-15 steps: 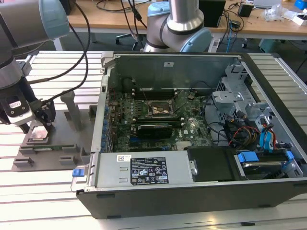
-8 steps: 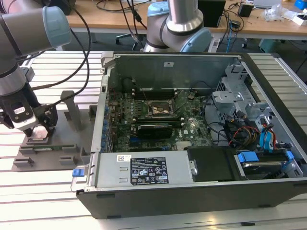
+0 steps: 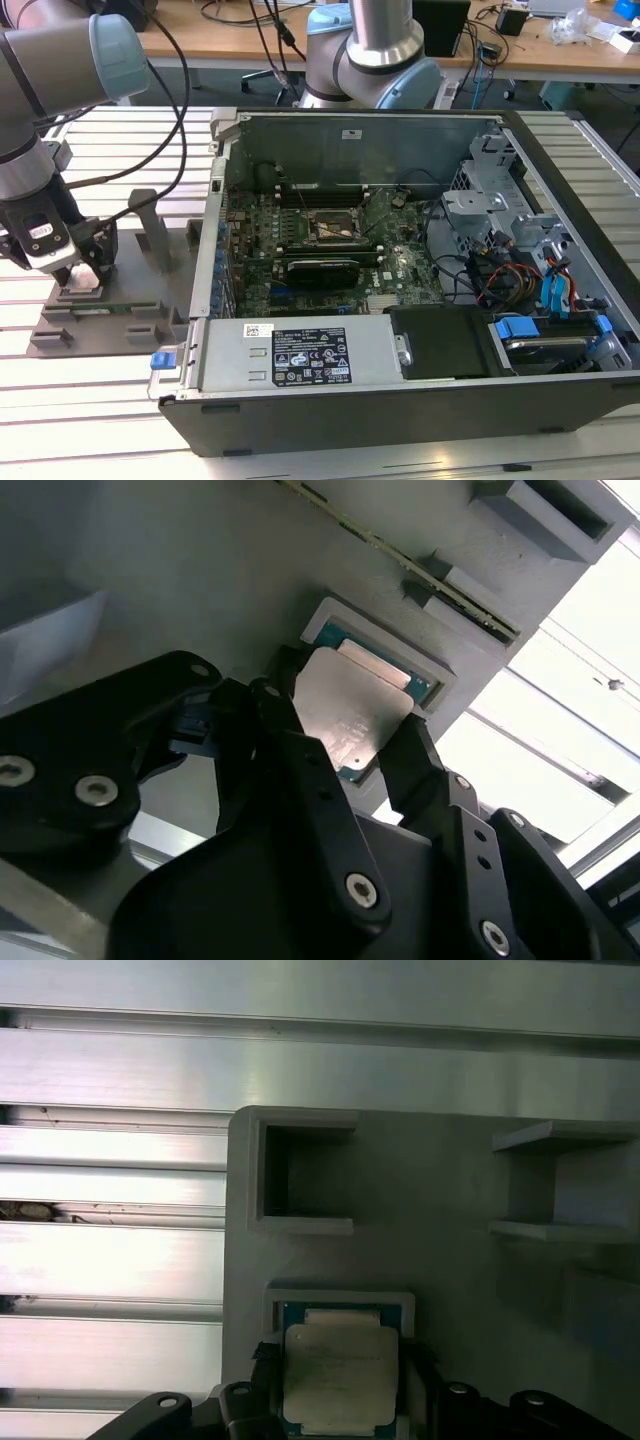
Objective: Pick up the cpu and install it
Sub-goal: 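Pick up the cpu and move it towards the insertion slot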
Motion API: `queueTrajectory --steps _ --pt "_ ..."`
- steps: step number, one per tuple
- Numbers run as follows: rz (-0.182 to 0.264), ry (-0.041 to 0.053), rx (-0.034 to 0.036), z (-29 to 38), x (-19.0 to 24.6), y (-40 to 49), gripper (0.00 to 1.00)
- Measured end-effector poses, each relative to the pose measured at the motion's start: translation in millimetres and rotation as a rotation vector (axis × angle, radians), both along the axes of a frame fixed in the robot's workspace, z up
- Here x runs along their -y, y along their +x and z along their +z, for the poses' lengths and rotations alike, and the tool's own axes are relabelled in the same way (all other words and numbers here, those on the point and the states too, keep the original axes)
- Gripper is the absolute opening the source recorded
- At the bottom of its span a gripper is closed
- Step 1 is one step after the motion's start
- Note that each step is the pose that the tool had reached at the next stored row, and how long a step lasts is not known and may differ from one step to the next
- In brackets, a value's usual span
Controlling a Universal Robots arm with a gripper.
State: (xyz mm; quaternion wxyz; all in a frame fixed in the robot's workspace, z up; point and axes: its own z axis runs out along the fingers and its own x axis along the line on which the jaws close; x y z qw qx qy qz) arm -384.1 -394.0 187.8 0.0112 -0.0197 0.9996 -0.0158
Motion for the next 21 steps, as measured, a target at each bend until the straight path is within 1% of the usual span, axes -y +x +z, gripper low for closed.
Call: queueTrajectory --steps 1,11,13,15,16,19,21 --pt "0.0 0.0001 0.0 0.0 0.0 0.0 0.55" --pt "0.0 0.0001 0.0 -0.2 0.0 0.0 0.55" --pt "0.0 -0.0011 0.0004 0.3 0.0 0.0 0.55" --pt "0.0 -0.0013 0.0002 6.7 0.0 0.0 0.55" --pt "0.0 -0.0013 0.0001 8.9 0.0 0.0 0.55" --pt "0.0 -0.0013 0.0001 14.4 0.0 0.0 0.55" --pt "0.0 -0.0013 0.0001 16.7 -0.1 0.0 0.55"
